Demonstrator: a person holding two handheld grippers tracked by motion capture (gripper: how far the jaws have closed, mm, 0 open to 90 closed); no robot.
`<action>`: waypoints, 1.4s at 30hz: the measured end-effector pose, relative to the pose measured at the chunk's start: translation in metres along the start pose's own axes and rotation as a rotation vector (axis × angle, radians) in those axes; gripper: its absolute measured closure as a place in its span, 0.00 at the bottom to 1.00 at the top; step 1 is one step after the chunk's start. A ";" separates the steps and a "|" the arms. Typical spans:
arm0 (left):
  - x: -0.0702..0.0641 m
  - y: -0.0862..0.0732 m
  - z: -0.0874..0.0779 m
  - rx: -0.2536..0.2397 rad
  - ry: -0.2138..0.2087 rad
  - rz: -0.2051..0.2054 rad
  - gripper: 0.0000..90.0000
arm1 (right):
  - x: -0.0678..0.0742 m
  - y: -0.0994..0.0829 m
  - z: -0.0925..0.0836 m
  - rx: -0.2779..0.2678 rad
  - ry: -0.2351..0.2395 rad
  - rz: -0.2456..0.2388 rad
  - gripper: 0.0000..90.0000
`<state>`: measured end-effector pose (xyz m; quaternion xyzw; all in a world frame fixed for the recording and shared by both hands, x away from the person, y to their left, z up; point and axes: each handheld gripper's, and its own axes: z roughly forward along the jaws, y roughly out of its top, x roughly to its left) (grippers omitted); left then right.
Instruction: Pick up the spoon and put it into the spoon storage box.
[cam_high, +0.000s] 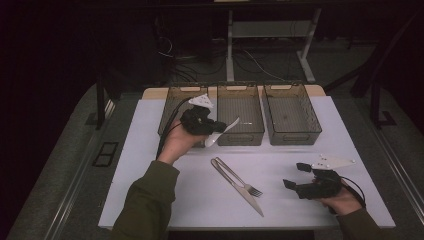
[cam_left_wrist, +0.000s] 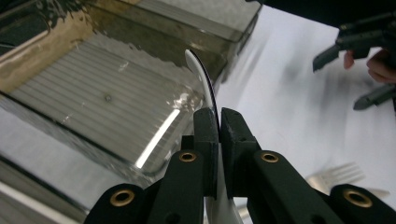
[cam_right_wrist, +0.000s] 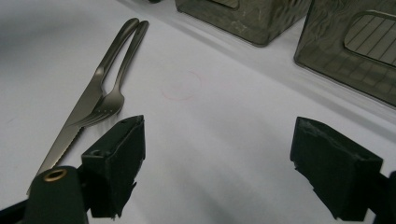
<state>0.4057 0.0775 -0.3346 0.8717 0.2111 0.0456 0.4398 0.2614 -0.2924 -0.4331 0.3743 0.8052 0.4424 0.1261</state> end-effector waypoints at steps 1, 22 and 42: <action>0.001 0.002 0.002 -0.004 0.003 0.000 0.94 | 0.000 0.000 0.000 0.001 0.000 0.000 0.20; 0.027 0.029 0.049 0.000 0.070 0.008 0.94 | 0.000 0.000 -0.001 0.000 0.006 0.006 0.20; 0.048 0.016 0.078 0.037 0.114 -0.063 0.94 | 0.000 -0.001 -0.001 -0.001 0.011 0.005 0.20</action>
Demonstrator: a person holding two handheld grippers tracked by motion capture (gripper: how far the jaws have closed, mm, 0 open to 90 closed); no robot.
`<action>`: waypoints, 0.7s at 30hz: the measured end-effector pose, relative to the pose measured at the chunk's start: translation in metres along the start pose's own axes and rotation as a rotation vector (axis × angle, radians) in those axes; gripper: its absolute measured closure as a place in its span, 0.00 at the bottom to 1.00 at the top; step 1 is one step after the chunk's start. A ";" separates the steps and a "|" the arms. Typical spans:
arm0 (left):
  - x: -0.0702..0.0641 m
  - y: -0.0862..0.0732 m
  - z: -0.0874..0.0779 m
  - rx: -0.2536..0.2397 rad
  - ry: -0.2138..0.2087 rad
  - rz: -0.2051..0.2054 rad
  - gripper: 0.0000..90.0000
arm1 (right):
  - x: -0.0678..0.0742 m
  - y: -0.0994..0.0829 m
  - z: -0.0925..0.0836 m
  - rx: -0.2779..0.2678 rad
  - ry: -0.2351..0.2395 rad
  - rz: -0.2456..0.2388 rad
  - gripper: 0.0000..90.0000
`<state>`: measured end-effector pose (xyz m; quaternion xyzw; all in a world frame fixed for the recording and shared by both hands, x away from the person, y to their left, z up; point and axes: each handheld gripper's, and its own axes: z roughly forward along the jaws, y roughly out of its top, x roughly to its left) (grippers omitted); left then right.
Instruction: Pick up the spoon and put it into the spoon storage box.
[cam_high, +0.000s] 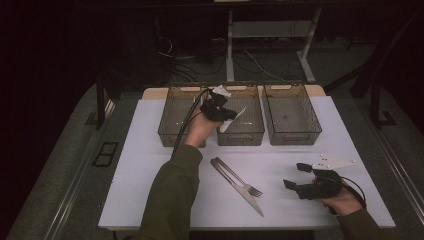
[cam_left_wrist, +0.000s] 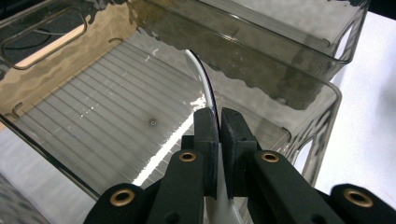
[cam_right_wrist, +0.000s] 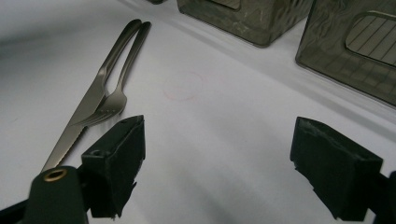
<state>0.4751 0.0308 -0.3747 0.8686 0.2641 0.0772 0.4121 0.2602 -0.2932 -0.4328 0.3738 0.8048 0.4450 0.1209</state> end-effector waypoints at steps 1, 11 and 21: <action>0.000 0.000 0.001 0.000 0.000 0.002 0.94 | 0.000 0.000 0.000 0.000 0.000 0.000 0.20; 0.001 -0.002 0.003 0.011 0.004 0.002 0.92 | 0.000 0.000 0.000 -0.001 0.000 -0.001 0.20; 0.000 0.001 -0.005 -0.019 -0.019 -0.006 0.83 | 0.000 0.000 0.000 -0.002 0.000 -0.001 0.20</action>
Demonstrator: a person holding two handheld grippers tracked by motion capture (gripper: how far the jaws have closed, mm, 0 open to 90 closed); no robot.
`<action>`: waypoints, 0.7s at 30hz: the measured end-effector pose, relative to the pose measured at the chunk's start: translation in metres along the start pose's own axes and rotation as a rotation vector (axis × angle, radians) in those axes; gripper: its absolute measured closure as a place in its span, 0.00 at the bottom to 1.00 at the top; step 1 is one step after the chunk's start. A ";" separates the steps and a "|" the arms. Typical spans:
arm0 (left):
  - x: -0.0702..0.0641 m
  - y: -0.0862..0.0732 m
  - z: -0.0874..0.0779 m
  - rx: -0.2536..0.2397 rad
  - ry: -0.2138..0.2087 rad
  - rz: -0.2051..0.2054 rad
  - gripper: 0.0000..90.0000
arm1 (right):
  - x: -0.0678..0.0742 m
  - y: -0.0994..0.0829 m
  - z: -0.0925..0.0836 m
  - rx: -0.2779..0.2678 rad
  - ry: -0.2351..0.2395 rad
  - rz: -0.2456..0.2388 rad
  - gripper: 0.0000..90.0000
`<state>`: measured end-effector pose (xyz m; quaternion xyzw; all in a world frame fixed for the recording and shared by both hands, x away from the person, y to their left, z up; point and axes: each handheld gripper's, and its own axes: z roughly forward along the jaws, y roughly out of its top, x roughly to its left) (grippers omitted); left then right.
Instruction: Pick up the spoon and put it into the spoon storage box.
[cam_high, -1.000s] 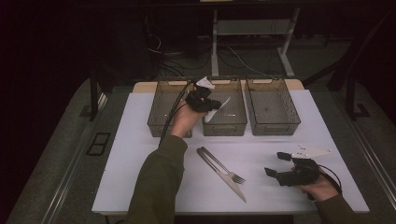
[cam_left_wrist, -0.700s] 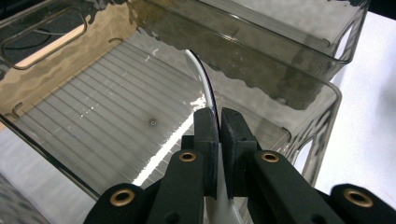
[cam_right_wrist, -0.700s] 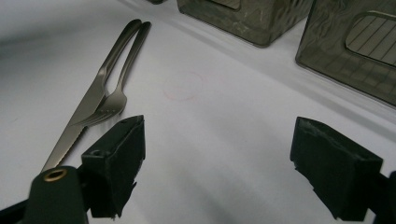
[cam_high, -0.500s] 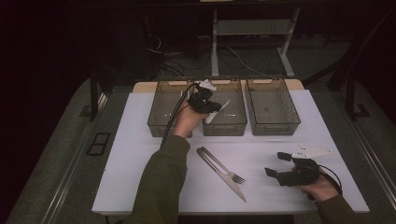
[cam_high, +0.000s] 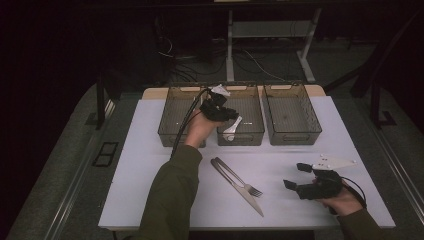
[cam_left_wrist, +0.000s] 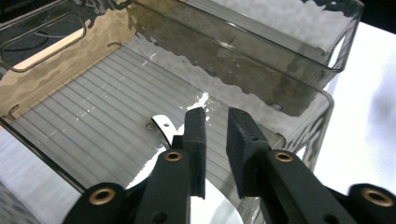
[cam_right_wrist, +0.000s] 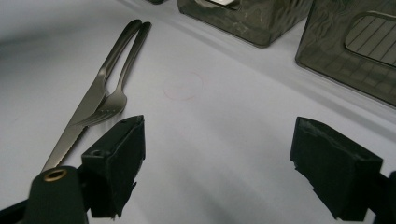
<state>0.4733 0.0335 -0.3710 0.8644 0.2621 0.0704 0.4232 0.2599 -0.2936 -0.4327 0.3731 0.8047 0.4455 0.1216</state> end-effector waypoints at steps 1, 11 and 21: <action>-0.001 0.000 0.000 -0.006 -0.004 -0.003 0.81 | 0.000 0.000 0.000 0.001 0.000 0.000 0.20; -0.015 0.002 -0.019 -0.044 -0.031 0.007 0.61 | 0.000 0.000 0.000 0.000 -0.003 -0.003 0.20; -0.032 -0.012 -0.045 -0.079 -0.062 0.023 0.48 | -0.001 0.001 0.001 0.001 -0.007 0.002 0.20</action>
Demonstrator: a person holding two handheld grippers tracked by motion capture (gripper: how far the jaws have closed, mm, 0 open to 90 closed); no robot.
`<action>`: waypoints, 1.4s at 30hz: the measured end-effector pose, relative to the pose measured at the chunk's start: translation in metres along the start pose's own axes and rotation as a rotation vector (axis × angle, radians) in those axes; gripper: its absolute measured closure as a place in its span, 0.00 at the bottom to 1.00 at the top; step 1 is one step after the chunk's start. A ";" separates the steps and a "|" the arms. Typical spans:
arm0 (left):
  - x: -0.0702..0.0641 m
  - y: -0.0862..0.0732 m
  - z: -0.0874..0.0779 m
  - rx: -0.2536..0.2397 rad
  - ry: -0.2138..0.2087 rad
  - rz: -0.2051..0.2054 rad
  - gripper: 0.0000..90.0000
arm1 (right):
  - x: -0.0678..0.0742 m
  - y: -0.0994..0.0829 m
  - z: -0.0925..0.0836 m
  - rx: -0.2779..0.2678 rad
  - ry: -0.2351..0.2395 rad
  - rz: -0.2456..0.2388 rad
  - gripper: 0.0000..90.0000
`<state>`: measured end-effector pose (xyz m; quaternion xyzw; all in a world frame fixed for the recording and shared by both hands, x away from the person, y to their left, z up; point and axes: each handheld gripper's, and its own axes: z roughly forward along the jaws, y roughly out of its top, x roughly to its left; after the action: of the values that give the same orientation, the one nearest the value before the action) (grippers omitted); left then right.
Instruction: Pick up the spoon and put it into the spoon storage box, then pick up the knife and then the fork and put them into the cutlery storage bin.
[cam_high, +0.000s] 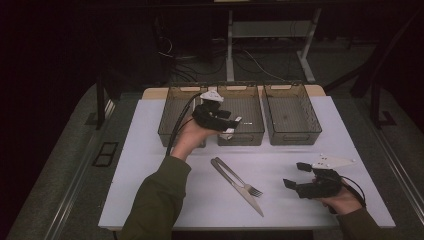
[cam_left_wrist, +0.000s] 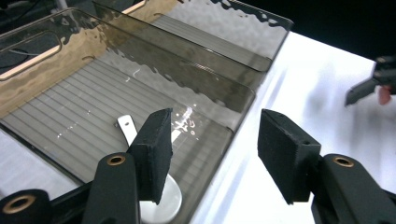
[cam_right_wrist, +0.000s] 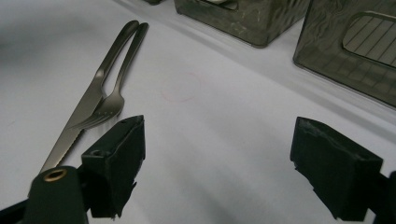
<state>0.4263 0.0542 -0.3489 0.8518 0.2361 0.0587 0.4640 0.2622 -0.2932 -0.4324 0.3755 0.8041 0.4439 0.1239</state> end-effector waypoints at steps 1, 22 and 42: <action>-0.002 -0.002 -0.002 -0.005 0.004 0.001 0.48 | 0.000 0.000 0.000 0.000 0.003 0.004 0.20; -0.041 -0.069 -0.046 -0.055 0.038 -0.027 0.31 | -0.001 0.006 -0.005 0.021 0.008 0.022 0.16; -0.059 -0.138 -0.083 -0.036 0.131 -0.033 0.01 | 0.012 0.030 0.008 0.121 0.004 0.016 0.29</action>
<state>0.2996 0.1533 -0.4084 0.8335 0.2789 0.1108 0.4639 0.2728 -0.2698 -0.4116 0.3879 0.8267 0.3960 0.0956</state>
